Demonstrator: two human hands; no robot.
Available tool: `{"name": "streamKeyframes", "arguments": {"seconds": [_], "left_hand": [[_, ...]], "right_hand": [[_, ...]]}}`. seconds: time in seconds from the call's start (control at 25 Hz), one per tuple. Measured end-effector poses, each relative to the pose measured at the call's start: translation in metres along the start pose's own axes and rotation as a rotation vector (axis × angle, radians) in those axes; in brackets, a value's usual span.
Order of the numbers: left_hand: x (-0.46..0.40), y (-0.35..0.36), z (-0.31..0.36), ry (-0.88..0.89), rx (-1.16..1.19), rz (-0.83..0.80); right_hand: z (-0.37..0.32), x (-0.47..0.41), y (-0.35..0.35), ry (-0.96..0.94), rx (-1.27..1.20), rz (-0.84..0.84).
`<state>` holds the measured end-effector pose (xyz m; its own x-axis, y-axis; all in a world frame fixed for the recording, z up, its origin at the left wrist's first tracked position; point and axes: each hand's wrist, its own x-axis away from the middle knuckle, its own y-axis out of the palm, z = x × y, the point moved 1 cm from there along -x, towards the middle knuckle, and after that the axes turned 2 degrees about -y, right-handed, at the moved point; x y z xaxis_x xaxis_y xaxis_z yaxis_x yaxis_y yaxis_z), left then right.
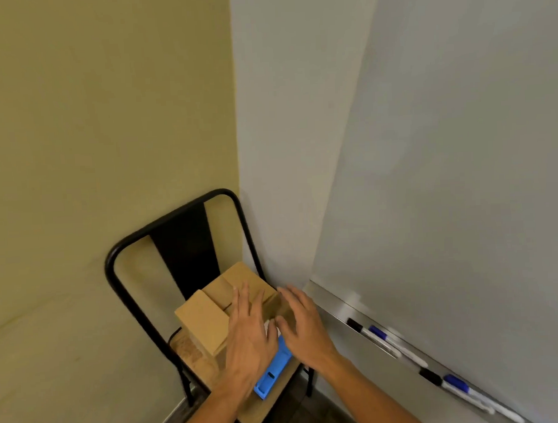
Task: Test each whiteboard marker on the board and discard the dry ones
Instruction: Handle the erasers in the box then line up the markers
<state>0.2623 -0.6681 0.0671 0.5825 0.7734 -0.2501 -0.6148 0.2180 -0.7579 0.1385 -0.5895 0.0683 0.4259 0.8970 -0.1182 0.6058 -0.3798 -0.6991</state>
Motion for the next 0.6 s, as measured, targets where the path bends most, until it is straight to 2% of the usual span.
{"name": "streamKeyframes", "arguments": {"seconds": [0.16,0.44,0.6], "left_hand": [[0.018,0.024,0.052,0.053,0.117,-0.014],[0.082,0.092,0.149,0.150,0.089,-0.192],[0.136,0.129,0.225,0.241,0.137,-0.289]], "right_hand": [[0.017,0.054,-0.044,0.091,-0.025,0.083],[0.080,0.194,-0.116,0.277,-0.056,0.135],[0.121,0.289,-0.156,0.418,-0.075,0.236]]}}
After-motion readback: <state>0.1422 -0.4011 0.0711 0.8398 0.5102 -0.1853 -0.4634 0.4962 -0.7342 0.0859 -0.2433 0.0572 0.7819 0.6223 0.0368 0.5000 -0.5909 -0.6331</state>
